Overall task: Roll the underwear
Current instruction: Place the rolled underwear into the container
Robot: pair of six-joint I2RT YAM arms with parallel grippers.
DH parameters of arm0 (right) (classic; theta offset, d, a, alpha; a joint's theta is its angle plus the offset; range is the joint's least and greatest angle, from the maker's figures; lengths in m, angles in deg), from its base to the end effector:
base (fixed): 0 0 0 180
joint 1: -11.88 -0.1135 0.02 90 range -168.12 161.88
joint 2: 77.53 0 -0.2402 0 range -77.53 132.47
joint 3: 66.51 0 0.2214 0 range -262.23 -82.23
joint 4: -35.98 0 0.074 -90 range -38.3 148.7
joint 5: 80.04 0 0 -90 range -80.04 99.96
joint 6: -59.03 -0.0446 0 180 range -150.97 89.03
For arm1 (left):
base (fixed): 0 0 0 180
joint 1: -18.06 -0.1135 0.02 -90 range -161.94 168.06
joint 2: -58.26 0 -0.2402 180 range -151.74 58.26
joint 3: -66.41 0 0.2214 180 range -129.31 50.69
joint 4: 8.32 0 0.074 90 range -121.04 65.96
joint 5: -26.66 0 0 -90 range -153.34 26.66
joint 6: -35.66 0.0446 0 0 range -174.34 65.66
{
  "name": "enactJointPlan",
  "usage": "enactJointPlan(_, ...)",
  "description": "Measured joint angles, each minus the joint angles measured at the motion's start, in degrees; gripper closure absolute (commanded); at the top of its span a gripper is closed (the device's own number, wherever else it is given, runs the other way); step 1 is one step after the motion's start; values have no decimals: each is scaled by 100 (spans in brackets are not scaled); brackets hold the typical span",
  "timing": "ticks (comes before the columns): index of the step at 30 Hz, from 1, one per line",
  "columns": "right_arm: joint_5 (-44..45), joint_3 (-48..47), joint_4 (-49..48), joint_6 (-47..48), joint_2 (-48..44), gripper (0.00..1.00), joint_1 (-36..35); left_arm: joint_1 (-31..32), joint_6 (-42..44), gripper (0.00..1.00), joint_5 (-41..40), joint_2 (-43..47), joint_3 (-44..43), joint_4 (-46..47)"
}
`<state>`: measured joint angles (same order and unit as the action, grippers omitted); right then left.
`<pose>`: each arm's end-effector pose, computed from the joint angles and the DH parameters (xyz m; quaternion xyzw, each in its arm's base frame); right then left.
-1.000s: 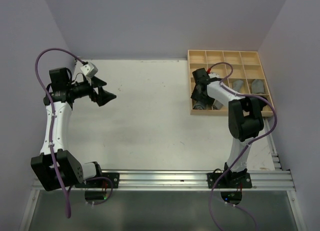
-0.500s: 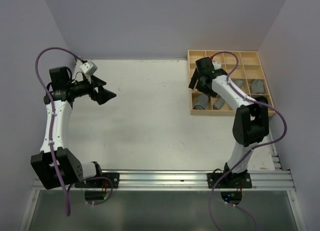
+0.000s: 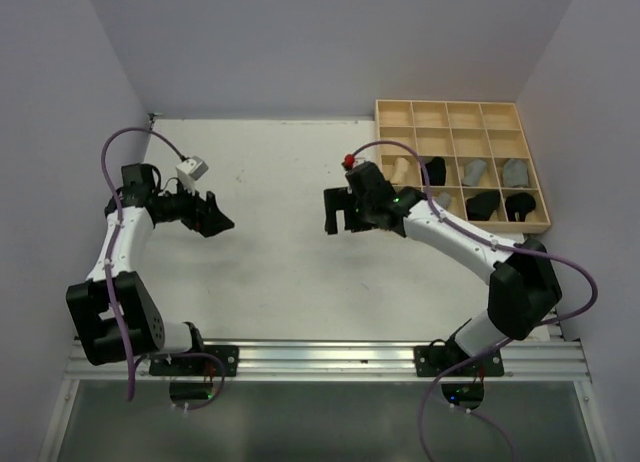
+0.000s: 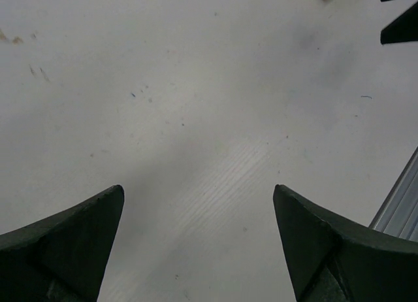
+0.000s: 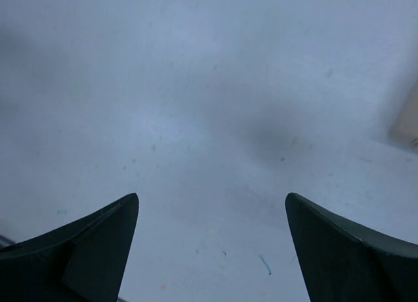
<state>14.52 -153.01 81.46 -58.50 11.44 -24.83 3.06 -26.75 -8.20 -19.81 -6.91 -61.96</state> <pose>0.2556 0.1862 0.2562 -0.0604 0.9308 0.1592 0.3234 0.2443 0.0276 0.2454 0.2188 0.8340 -0.3272 0.3867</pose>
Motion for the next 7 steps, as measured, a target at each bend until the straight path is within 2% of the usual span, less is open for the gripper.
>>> enactJointPlan(3, -328, 584, -275, 15, 4, 2, -546, -87, 212, 0, -219, 52, 474, -20)
enactJointPlan(7, -590, 1097, -651, 17, 4, 1, -732, -308, 520, 0, -313, 74, 763, -114)
